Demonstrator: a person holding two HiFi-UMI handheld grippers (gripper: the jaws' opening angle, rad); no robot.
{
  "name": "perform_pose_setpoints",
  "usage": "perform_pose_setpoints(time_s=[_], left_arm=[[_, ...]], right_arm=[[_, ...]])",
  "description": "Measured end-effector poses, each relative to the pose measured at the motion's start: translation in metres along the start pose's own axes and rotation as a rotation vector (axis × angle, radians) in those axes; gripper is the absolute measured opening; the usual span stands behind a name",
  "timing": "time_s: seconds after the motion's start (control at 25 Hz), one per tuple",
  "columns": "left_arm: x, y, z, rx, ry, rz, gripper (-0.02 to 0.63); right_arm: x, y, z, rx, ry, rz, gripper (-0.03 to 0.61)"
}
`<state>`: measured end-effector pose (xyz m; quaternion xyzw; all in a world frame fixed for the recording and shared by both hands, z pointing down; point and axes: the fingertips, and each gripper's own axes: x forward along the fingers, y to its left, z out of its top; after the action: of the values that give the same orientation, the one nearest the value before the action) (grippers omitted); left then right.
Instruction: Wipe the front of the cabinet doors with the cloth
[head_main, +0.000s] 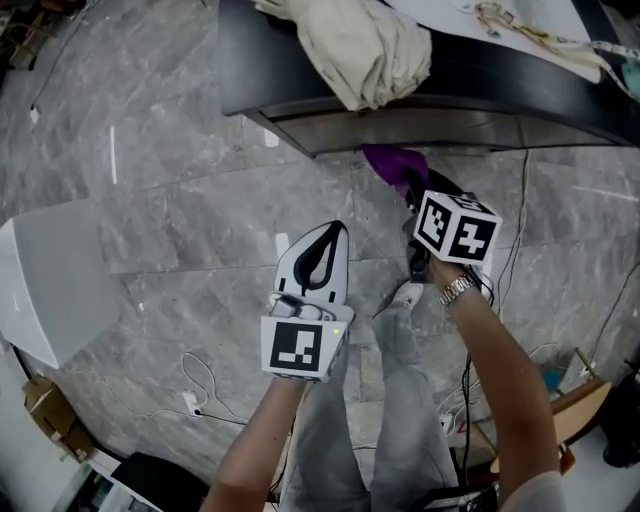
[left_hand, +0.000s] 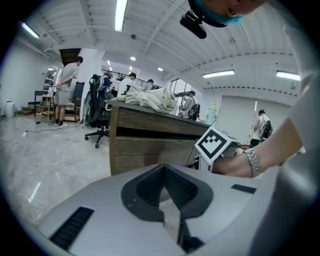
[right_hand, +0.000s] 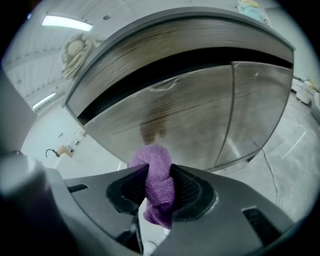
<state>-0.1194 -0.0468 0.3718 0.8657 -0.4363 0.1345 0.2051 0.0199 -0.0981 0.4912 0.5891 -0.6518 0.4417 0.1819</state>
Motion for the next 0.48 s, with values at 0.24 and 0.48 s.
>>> perform_pose_setpoints(time_s=[0.24, 0.48], left_arm=[[-0.039, 0.078, -0.004, 0.020, -0.004, 0.023, 0.006], [-0.065, 0.139, -0.027, -0.038, 0.011, 0.122, 0.006]], right_arm=[[0.053, 0.106, -0.032, -0.003, 0.062, 0.083, 0.118], [0.094, 0.140, -0.037, 0.004, 0.087, 0.066, 0.118]])
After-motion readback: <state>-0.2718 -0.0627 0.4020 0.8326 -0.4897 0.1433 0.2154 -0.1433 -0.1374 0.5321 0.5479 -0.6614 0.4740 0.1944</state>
